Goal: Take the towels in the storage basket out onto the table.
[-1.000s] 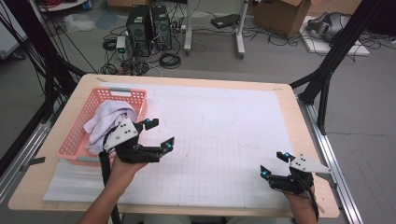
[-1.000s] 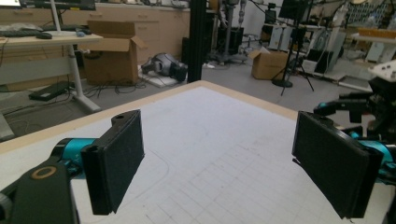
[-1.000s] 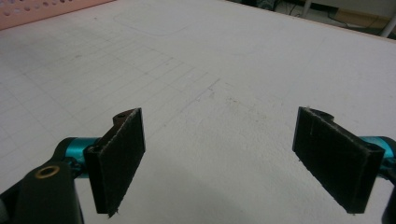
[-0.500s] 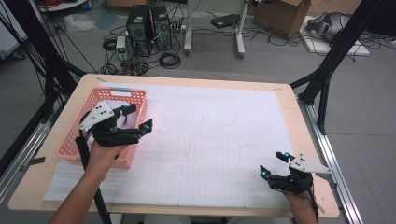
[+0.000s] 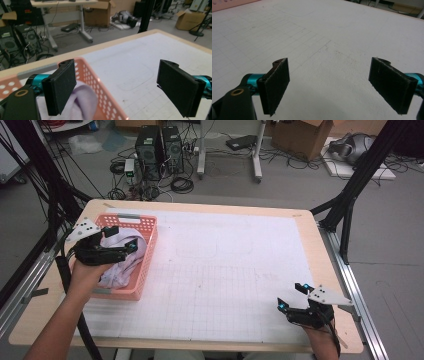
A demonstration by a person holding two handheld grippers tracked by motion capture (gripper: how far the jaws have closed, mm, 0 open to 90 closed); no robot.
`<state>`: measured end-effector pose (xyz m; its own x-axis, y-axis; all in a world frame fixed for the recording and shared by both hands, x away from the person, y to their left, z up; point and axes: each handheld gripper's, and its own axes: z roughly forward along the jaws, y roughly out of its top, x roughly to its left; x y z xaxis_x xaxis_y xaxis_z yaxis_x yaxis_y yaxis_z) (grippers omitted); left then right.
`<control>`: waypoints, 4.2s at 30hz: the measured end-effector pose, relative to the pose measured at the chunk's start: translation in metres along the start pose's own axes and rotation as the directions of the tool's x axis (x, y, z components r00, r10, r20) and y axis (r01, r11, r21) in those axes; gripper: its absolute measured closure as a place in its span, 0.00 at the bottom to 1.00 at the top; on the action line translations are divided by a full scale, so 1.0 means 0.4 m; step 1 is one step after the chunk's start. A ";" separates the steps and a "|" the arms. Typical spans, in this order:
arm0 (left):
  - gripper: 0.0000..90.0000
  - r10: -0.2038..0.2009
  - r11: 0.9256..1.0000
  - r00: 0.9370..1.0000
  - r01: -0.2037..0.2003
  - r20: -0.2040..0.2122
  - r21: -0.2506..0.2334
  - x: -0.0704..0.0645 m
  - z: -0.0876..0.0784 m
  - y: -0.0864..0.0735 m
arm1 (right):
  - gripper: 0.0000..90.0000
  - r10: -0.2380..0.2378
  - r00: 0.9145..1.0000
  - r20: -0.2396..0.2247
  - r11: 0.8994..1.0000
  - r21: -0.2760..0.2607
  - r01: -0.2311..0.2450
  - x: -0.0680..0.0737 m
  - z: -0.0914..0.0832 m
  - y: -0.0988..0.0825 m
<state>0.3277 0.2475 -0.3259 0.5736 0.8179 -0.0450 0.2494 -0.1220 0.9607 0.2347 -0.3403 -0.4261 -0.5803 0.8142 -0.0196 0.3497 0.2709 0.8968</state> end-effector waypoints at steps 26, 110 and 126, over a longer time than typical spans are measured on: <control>0.19 0.014 0.916 0.981 0.066 -0.194 0.396 0.128 0.100 -0.105 | 0.18 -0.002 1.000 -0.003 1.000 0.012 0.002 -0.003 0.002 -0.004; 0.56 -0.005 0.973 0.998 -0.011 -0.070 -0.231 0.119 -0.063 -0.063 | 0.18 0.006 1.000 0.007 1.000 0.013 -0.006 0.000 -0.007 -0.003; 0.55 0.054 0.959 0.997 -0.038 0.052 -0.280 0.063 -0.050 -0.016 | 0.18 -0.003 1.000 0.007 1.000 0.010 0.003 0.000 -0.007 -0.002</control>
<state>0.3250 0.2801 -0.3276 0.6257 0.7801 -0.0068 -0.0011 0.0097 1.0000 0.2324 -0.3421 -0.4255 -0.5763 0.8168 -0.0257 0.3549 0.2785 0.8925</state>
